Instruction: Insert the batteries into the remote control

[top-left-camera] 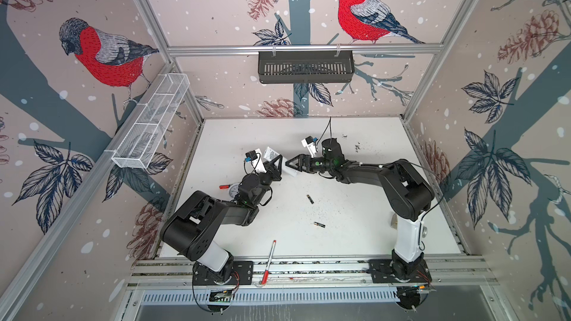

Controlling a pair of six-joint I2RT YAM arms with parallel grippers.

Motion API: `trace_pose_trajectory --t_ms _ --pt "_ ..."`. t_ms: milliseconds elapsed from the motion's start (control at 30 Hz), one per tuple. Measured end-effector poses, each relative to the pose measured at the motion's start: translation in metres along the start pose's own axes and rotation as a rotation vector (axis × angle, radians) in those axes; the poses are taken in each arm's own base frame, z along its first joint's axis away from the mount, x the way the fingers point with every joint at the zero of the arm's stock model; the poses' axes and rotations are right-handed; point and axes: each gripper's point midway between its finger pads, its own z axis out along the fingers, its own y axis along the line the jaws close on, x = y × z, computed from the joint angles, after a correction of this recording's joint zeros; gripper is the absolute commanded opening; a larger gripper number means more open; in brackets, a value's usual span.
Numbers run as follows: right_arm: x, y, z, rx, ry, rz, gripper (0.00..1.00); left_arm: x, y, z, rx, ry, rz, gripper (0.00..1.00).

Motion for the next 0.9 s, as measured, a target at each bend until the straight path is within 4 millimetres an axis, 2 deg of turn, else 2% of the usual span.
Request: trace_pose_trajectory --t_ms 200,300,433,500,900 --pt "-0.002 -0.007 0.022 0.195 0.039 -0.045 0.99 0.0 0.026 -0.002 -0.125 -0.014 0.033 0.0" --pt "0.005 -0.02 0.029 0.29 0.079 -0.049 0.99 0.01 0.041 -0.004 -0.191 0.025 0.064 0.0" --pt "0.025 -0.039 0.025 0.392 0.125 -0.035 1.0 0.034 0.051 -0.007 -0.223 0.141 0.088 0.0" --pt "0.029 -0.045 0.023 0.419 0.142 -0.038 1.0 0.041 0.051 -0.008 -0.225 0.18 0.107 0.0" --pt "0.028 -0.047 0.013 0.447 0.162 -0.066 0.99 0.045 0.036 -0.001 -0.212 0.204 0.321 0.0"
